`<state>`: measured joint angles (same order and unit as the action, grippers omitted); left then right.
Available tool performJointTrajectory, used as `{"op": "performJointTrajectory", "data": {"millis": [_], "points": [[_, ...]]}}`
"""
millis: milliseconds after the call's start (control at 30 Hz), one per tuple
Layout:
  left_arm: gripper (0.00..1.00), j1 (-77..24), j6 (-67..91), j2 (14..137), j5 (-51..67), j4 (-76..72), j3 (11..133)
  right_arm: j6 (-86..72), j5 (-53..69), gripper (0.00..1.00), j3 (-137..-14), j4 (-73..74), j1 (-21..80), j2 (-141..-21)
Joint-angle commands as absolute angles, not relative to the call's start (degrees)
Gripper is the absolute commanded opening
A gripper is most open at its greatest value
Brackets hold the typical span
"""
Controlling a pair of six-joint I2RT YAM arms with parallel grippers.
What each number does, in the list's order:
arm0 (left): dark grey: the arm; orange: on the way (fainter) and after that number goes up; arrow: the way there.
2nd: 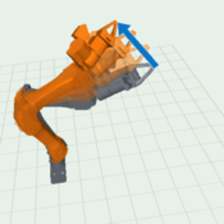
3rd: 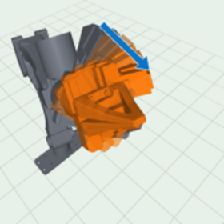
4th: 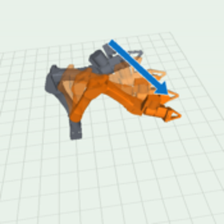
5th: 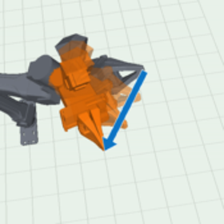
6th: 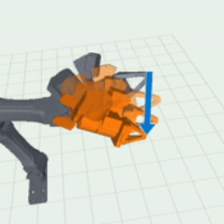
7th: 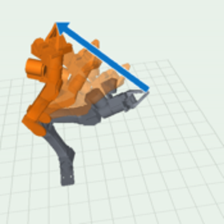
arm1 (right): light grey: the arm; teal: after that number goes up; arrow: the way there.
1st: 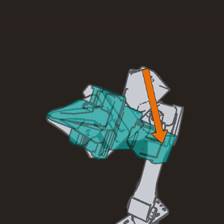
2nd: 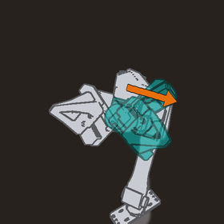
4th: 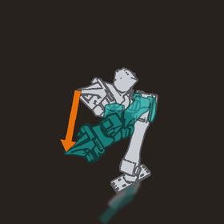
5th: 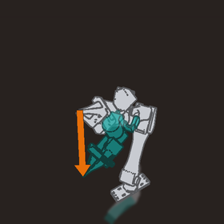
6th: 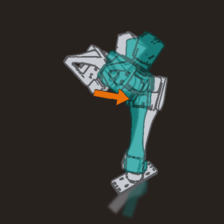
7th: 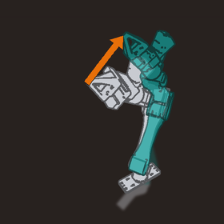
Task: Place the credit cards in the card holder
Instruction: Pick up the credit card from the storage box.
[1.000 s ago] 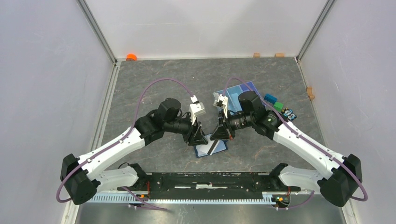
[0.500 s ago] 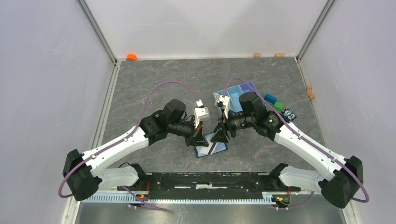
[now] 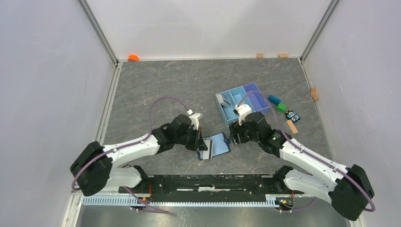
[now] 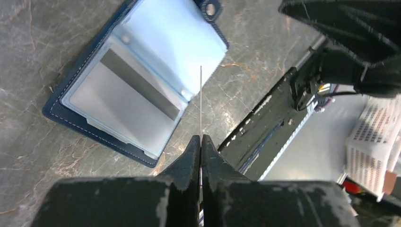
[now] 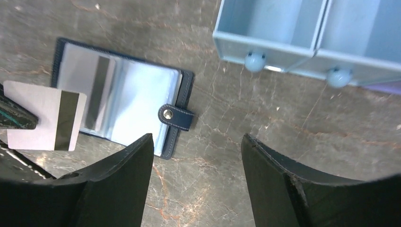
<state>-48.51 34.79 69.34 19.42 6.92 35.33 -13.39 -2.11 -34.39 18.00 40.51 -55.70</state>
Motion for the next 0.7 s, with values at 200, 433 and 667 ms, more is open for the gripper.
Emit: {"op": "performJointTrajectory", "data": {"millis": [200, 433, 667], "points": [[0.02, -48.5, 47.4, 77.2, 12.0, -3.8, 34.0, -17.0, -1.1, 0.68, -26.7, -1.7, 42.5, -60.7], [0.02, -48.1, 48.7, 79.5, 9.8, -4.8, 33.6, -17.6, -0.2, 0.67, -25.5, -6.6, 42.6, -66.2], [0.02, -47.2, 50.8, 79.8, 9.3, -7.0, 31.5, -17.8, 1.8, 0.61, -25.1, -7.9, 42.9, -70.1]]}}
